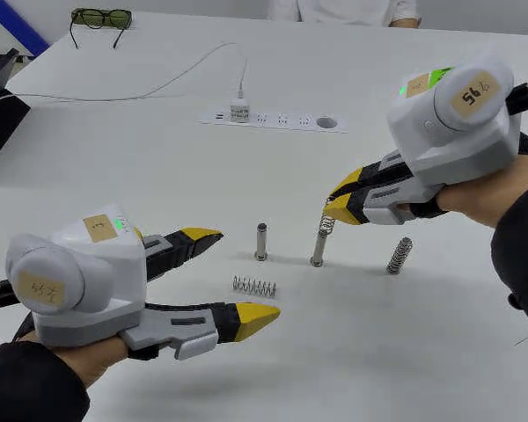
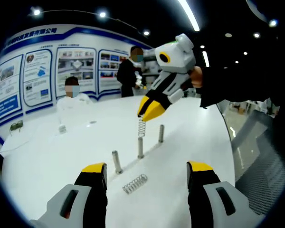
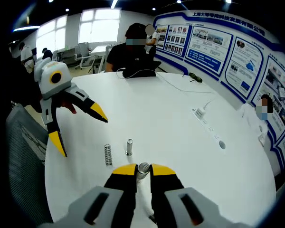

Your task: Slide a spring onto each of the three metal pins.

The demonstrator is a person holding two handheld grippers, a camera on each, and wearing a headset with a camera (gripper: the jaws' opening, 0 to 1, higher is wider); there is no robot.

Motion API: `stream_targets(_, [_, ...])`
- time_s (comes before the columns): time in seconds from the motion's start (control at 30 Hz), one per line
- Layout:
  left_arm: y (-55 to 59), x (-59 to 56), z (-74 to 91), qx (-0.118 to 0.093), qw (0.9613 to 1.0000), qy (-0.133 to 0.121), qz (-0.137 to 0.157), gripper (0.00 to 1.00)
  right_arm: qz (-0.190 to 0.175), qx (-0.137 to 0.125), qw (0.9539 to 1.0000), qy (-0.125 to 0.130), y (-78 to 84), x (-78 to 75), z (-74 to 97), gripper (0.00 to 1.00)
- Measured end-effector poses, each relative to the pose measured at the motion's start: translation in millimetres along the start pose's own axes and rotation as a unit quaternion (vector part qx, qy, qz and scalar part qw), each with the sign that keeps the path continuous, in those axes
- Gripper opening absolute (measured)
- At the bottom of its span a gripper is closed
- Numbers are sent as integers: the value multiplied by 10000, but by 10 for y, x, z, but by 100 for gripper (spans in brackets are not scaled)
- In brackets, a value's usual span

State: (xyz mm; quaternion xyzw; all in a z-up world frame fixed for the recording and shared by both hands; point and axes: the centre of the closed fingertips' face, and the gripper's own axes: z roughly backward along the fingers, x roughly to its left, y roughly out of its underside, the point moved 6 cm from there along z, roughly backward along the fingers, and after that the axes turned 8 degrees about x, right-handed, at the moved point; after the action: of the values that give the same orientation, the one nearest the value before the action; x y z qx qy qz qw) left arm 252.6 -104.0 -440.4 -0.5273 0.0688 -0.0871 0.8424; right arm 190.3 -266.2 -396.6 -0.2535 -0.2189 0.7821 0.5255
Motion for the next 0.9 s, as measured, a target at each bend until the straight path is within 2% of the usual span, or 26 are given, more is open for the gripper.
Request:
stream_targets(0.53, [34, 9, -1, 47, 10000, 11, 30, 68, -22, 126, 9999, -30, 61, 9, -116, 11])
stream_targets(0.9, [64, 6, -4, 75, 10000, 22, 60, 67, -155, 244, 9996, -67, 173, 25, -290, 12])
